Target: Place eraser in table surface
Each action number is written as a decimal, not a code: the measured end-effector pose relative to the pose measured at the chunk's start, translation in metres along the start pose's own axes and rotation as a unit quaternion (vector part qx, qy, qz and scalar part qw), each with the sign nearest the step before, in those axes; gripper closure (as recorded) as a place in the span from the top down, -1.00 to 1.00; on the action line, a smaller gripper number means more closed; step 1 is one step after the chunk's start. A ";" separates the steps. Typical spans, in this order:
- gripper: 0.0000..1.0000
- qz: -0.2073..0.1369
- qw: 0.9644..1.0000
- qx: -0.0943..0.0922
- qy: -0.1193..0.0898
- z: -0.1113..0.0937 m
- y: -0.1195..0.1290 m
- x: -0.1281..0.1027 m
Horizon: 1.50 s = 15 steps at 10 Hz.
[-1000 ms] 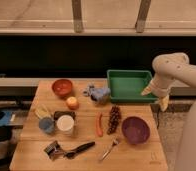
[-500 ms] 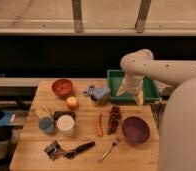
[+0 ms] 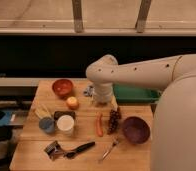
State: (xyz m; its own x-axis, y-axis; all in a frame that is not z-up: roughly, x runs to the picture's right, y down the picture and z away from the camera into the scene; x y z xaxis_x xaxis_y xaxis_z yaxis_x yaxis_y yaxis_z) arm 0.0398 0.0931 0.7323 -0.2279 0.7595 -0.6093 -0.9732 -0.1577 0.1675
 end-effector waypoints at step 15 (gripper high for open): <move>0.60 -0.325 0.944 -0.028 -0.038 -0.020 0.183 -0.006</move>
State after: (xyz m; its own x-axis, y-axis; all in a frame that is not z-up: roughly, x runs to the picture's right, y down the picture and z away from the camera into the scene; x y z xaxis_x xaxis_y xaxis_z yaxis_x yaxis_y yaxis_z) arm -0.1371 0.0471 0.7514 0.4199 0.7499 -0.5112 -0.9070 0.3270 -0.2653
